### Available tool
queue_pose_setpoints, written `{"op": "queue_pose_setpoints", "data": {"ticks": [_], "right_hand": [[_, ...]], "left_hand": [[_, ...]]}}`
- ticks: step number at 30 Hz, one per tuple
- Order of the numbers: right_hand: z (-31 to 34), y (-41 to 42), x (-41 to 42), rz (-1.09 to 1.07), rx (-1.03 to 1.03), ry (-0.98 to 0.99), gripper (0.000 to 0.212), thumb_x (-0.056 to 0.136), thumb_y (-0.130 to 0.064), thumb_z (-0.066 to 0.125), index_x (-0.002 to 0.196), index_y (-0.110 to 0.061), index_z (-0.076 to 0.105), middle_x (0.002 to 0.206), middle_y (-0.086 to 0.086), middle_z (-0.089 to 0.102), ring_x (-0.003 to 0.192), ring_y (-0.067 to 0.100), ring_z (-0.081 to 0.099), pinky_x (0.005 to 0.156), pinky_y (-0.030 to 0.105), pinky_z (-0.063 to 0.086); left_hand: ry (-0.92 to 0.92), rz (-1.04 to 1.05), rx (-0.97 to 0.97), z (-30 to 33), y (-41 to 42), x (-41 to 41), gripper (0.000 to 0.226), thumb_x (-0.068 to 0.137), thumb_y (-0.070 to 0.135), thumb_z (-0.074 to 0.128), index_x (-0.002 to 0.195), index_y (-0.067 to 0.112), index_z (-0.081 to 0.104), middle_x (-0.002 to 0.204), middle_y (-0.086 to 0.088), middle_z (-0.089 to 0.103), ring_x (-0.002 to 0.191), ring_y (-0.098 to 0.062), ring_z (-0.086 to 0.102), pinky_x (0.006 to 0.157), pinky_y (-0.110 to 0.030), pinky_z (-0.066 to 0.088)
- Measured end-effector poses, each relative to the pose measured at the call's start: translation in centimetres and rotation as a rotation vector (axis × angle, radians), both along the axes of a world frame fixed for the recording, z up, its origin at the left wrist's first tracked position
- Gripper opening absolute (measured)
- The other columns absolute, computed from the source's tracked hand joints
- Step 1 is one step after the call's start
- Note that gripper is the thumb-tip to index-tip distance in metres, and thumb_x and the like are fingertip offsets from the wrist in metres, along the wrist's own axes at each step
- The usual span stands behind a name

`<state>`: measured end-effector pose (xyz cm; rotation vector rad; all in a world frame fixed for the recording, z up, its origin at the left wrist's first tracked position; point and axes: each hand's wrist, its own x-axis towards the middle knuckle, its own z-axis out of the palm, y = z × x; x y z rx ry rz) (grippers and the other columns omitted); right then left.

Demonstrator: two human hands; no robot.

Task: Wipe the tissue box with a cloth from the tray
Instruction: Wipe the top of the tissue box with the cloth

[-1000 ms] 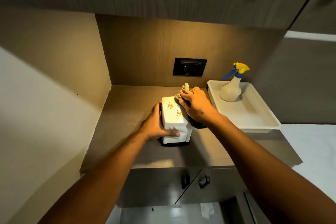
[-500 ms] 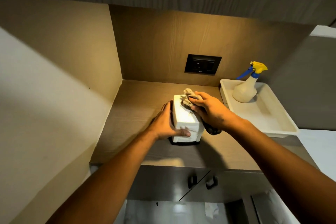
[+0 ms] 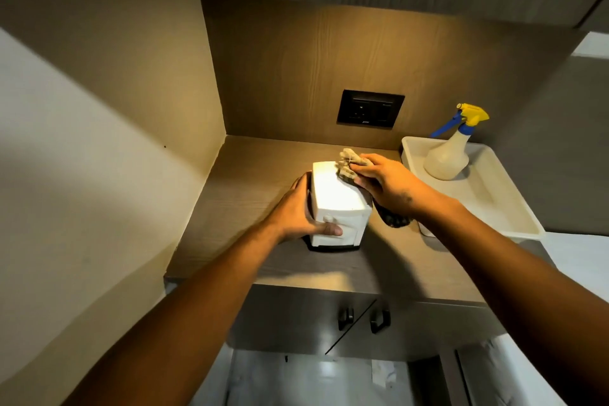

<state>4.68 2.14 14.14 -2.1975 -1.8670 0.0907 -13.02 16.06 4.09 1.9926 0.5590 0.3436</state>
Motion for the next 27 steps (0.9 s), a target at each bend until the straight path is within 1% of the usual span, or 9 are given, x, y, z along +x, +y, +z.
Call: {"op": "queue_pose_setpoints", "data": {"ticks": [5, 7, 10, 13, 18, 21, 23, 25, 27], "right_hand": [[-0.5, 0.7, -3.2, 0.139, -0.03, -0.002, 0.037, 0.097, -0.027, 0.051, 0.131, -0.017, 0.056, 0.147, 0.012, 0.041, 0.129, 0.032, 0.043, 0.105, 0.034, 0.034], [-1.1, -1.9, -3.5, 0.201, -0.029, 0.009, 0.038, 0.096, -0.03, 0.05, 0.132, -0.02, 0.056, 0.151, 0.011, 0.037, 0.134, 0.03, 0.039, 0.107, 0.033, 0.032], [-0.7, -3.8, -1.4, 0.109, 0.026, 0.042, 0.038, 0.095, -0.026, 0.053, 0.131, -0.017, 0.058, 0.148, 0.015, 0.041, 0.132, 0.034, 0.042, 0.106, 0.032, 0.032], [0.0, -1.1, 0.3, -0.024, 0.027, 0.014, 0.038, 0.097, -0.022, 0.051, 0.133, -0.011, 0.055, 0.143, 0.018, 0.046, 0.126, 0.037, 0.046, 0.103, 0.037, 0.037], [-0.4, 3.8, -1.8, -0.043, -0.012, 0.05, 0.04, 0.098, -0.031, 0.047, 0.133, -0.014, 0.053, 0.137, 0.012, 0.047, 0.117, 0.03, 0.049, 0.092, 0.026, 0.035], [-0.7, 2.6, -3.6, 0.064, 0.033, 0.01, 0.035, 0.097, -0.028, 0.049, 0.128, -0.015, 0.057, 0.137, 0.011, 0.045, 0.112, 0.029, 0.051, 0.087, 0.027, 0.039], [-1.3, 0.2, -4.5, 0.145, 0.063, -0.019, 0.033, 0.096, -0.027, 0.051, 0.127, -0.017, 0.058, 0.144, 0.012, 0.041, 0.119, 0.031, 0.05, 0.092, 0.033, 0.044], [-2.1, -2.2, -4.3, 0.142, 0.076, 0.006, 0.037, 0.096, -0.029, 0.051, 0.132, -0.02, 0.054, 0.151, 0.012, 0.036, 0.128, 0.031, 0.044, 0.101, 0.036, 0.042], [-2.1, -3.2, -3.0, 0.059, 0.104, 0.069, 0.039, 0.096, -0.029, 0.051, 0.134, -0.019, 0.054, 0.148, 0.014, 0.04, 0.129, 0.033, 0.043, 0.103, 0.034, 0.036]], "left_hand": [[0.006, -0.007, 0.021, -0.2, 0.1, -0.2, 0.124, 0.04, 0.069, 0.098, 0.143, 0.041, 0.034, 0.136, 0.012, 0.055, 0.12, -0.002, 0.056, 0.098, -0.034, 0.054], [-0.003, 0.0, 0.022, -0.2, 0.1, -0.2, 0.125, 0.04, 0.067, 0.099, 0.144, 0.039, 0.035, 0.138, 0.012, 0.055, 0.123, -0.005, 0.056, 0.1, -0.035, 0.054], [-0.005, 0.007, 0.022, 0.2, 0.3, 0.3, 0.132, 0.039, 0.065, 0.1, 0.148, 0.037, 0.032, 0.145, 0.007, 0.051, 0.129, -0.012, 0.052, 0.104, -0.04, 0.052], [0.016, 0.005, 0.025, 0.4, 0.3, 0.6, 0.136, 0.037, 0.069, 0.098, 0.15, 0.037, 0.028, 0.149, 0.004, 0.048, 0.132, -0.014, 0.048, 0.105, -0.04, 0.049], [0.028, 0.031, 0.012, -0.6, 0.1, -0.2, 0.134, 0.039, 0.068, 0.098, 0.149, 0.035, 0.029, 0.144, 0.004, 0.051, 0.128, -0.015, 0.053, 0.103, -0.046, 0.053], [0.007, 0.011, 0.023, -0.3, 0.1, -0.2, 0.129, 0.04, 0.068, 0.098, 0.146, 0.035, 0.034, 0.137, 0.009, 0.054, 0.122, -0.007, 0.055, 0.098, -0.036, 0.054], [-0.003, 0.004, 0.031, 0.0, -0.3, -0.1, 0.127, 0.042, 0.067, 0.097, 0.147, 0.033, 0.035, 0.137, 0.011, 0.054, 0.121, -0.002, 0.054, 0.097, -0.031, 0.052], [-0.005, 0.005, 0.01, 0.0, -0.3, 0.0, 0.128, 0.045, 0.059, 0.1, 0.151, 0.03, 0.033, 0.142, 0.006, 0.053, 0.127, -0.012, 0.054, 0.103, -0.041, 0.053], [-0.001, 0.01, 0.004, 0.2, -0.3, 0.1, 0.132, 0.044, 0.056, 0.101, 0.152, 0.027, 0.031, 0.146, 0.001, 0.051, 0.131, -0.019, 0.052, 0.105, -0.048, 0.052]]}}
